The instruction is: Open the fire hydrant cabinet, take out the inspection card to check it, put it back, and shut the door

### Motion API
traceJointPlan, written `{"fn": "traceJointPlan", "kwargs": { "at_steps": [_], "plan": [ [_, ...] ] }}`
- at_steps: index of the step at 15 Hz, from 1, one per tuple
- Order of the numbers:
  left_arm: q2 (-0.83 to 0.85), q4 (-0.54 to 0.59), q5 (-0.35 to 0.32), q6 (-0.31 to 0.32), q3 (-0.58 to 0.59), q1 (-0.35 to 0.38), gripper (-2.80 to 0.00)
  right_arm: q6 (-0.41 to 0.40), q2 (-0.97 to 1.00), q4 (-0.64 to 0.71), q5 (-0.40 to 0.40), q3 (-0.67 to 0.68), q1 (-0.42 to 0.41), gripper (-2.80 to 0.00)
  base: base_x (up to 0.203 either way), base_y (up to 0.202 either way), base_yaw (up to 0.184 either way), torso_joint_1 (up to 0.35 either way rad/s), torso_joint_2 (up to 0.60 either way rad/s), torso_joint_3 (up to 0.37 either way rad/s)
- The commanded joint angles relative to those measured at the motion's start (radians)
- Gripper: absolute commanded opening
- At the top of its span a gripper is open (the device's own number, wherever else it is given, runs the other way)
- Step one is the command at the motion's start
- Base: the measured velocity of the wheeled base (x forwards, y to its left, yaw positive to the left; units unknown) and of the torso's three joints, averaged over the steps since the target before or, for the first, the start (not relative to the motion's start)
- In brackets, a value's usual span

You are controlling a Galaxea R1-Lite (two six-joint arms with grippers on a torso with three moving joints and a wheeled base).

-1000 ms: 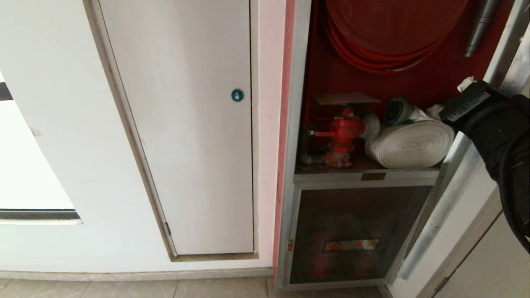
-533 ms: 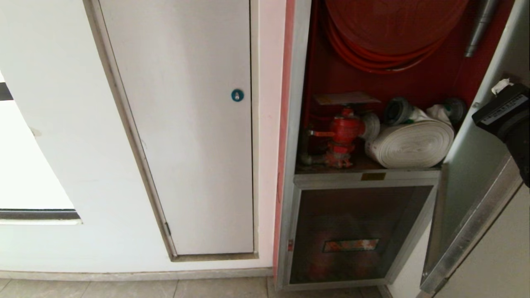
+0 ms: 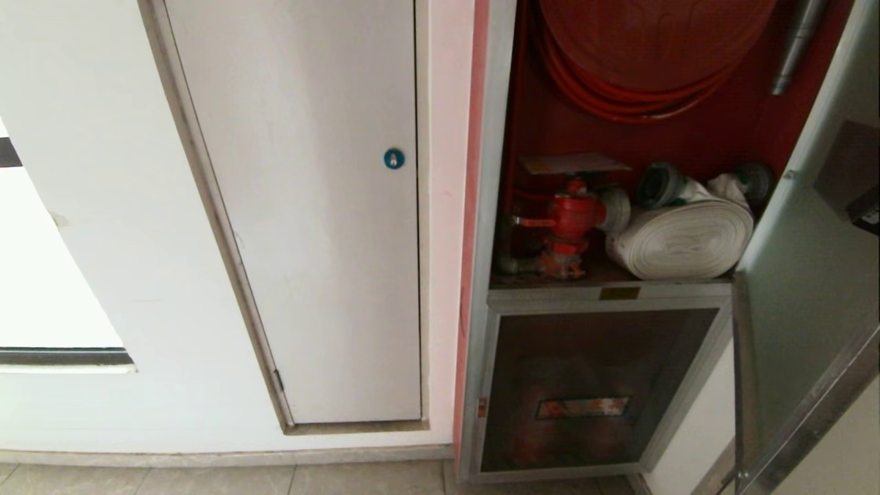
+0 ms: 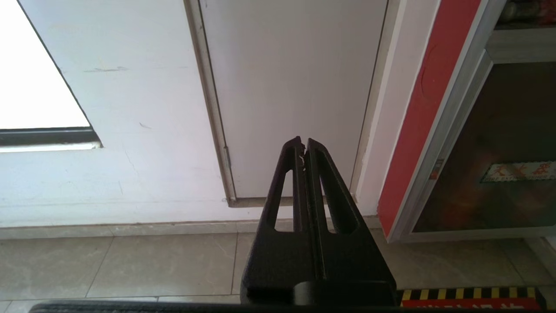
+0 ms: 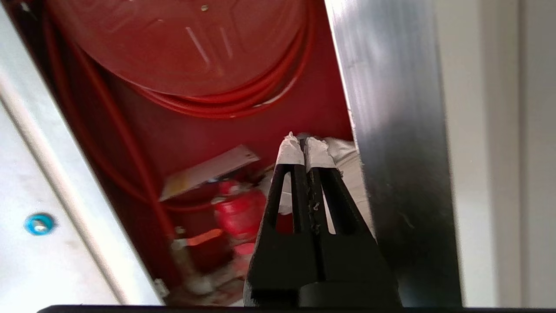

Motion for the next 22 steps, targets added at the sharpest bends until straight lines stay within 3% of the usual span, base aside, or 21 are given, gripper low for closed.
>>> {"fn": "traceJointPlan", "kwargs": {
  "at_steps": [1,12,14,18,22],
  "plan": [
    [0.001,0.0,0.0,0.0,0.0,0.0,-2.8,-0.007,-0.032,-0.006,-0.003,0.014,-0.018,-2.8,0.0,0.0,0.0,0.0,0.0,0.0],
    [0.001,0.0,0.0,0.0,0.0,0.0,-2.8,-0.053,-0.094,0.005,-0.046,0.062,-0.201,-2.8,0.0,0.0,0.0,0.0,0.0,0.0],
    [0.001,0.0,0.001,0.0,0.0,0.0,-2.8,-0.062,-0.105,0.043,-0.053,0.063,-0.286,-2.8,0.0,0.0,0.0,0.0,0.0,0.0],
    [0.001,0.0,0.001,0.0,0.0,0.0,-2.8,-0.064,-0.195,0.154,-0.084,0.063,-0.327,-2.8,0.0,0.0,0.0,0.0,0.0,0.0],
    [0.001,0.0,0.0,0.0,0.0,0.0,-2.8,-0.064,-0.243,0.288,-0.09,0.043,-0.429,-2.8,0.0,0.0,0.0,0.0,0.0,0.0]
  ]
}}
